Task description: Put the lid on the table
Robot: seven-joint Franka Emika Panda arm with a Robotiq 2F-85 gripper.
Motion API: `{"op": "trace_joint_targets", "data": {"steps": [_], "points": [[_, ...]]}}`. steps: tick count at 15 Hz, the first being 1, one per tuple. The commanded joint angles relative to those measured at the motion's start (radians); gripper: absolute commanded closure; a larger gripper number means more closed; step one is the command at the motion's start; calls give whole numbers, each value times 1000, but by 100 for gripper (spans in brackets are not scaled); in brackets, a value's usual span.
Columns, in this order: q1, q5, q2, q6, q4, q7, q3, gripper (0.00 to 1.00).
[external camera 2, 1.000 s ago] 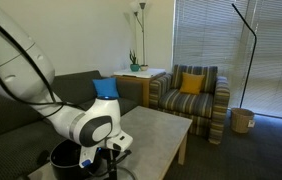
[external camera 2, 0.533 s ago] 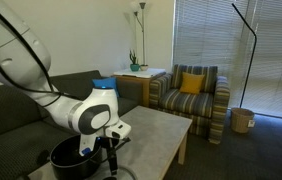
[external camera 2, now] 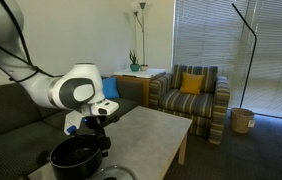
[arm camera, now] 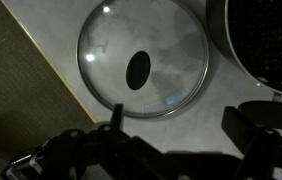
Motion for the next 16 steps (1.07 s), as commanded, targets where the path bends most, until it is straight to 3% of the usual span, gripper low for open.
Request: {"op": "trace_joint_targets", "data": {"steps": [1,7,16], "points": [[50,-47,-140,53,-197,-5,-20,0],[74,-97,-234,68,-312,-5,-25,0],[71,-119,-277,74,-372,-7,-23,0]]}}
